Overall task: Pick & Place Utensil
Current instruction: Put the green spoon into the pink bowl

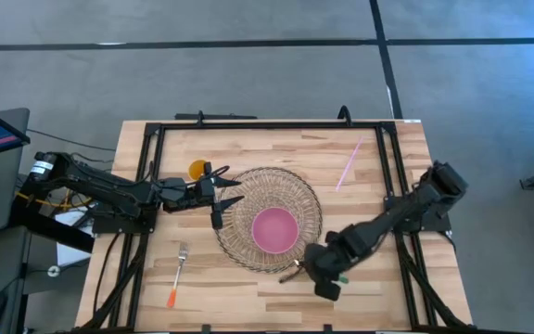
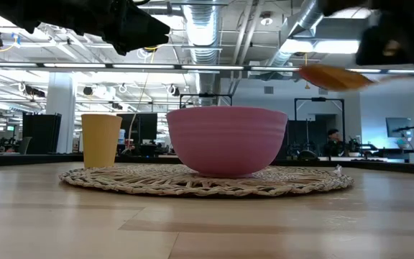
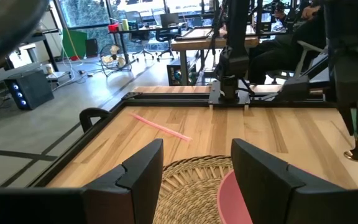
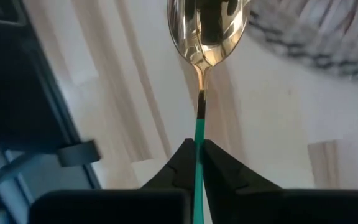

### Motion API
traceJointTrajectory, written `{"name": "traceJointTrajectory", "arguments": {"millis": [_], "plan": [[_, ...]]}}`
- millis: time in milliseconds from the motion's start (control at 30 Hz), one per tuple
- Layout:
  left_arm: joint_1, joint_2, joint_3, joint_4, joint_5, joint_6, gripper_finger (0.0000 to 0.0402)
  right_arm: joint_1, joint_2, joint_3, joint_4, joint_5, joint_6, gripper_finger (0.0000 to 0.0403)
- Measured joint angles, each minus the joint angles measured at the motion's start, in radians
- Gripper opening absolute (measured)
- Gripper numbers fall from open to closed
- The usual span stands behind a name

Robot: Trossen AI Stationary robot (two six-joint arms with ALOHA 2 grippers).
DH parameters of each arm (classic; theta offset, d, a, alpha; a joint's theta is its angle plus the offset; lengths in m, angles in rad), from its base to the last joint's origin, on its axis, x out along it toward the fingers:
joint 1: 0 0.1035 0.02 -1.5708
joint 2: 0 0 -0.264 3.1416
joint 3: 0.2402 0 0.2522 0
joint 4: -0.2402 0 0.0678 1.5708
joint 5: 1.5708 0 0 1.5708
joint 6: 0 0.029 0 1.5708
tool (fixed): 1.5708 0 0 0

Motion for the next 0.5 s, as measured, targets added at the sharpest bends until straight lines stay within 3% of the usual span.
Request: {"name": "traceJointTrajectory", "arguments": {"millis": [267,500], "plan": [[0.000,0.000,0.000,0.000,0.000,0.000,0.0191,-0.194,-0.001,0.087,-0.024,-0.148,-0.173,0.0009],[0.000,0.000,0.000,-0.001,0.000,0.000,0.0191,-0.359,-0.001,0.095,-0.015,-0.258,-0.064,0.0015]]}}
